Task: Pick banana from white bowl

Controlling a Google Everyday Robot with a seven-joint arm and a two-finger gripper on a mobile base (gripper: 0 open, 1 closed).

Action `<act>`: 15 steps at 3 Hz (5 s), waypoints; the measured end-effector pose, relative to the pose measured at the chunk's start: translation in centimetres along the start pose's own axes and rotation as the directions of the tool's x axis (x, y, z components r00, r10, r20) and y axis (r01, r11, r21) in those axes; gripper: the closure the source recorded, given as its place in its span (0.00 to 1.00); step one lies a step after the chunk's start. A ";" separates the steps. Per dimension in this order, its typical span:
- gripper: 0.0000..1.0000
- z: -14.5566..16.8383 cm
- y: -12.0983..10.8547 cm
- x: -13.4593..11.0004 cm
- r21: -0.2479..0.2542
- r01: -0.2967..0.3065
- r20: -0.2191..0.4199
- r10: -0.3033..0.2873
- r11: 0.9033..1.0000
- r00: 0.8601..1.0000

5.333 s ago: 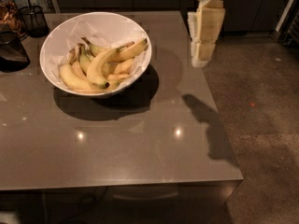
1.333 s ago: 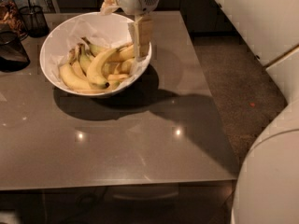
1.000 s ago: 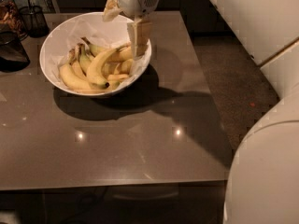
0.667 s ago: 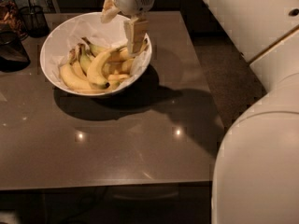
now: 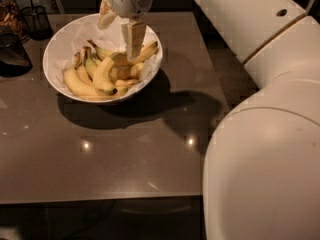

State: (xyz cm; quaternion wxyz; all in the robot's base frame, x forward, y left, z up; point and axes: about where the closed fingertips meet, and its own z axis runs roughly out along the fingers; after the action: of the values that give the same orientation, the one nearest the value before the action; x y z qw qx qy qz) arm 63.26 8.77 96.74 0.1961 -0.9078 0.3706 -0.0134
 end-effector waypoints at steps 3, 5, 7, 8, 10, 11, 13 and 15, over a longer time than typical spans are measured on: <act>0.38 2.8 -0.5 -0.5 -0.045 0.030 0.024 -0.029 0.999 0.999; 0.39 4.6 -1.2 -1.4 -0.057 0.072 0.060 -0.068 0.996 0.996; 0.39 6.2 -1.0 -2.3 -0.050 0.082 0.110 -0.076 0.995 0.991; 0.39 6.8 -0.7 -2.5 -0.051 0.082 0.130 -0.075 0.995 0.989; 0.34 7.8 -0.5 -2.8 -0.043 0.077 0.161 -0.069 0.996 0.984; 0.54 8.0 -0.3 -2.7 -0.032 0.044 0.156 -0.038 0.999 0.987; 0.98 8.0 -0.3 -2.7 -0.032 0.044 0.156 -0.038 0.999 0.987; 1.00 5.0 0.0 -3.4 0.012 -0.006 0.123 0.005 1.000 0.992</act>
Offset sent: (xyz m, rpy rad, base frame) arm -0.0058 0.0025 -0.0258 -0.0686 0.0775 0.0455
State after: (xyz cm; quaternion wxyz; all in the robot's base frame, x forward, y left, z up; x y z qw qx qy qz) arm 61.62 12.77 92.54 0.2241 -0.9046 0.3603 0.0407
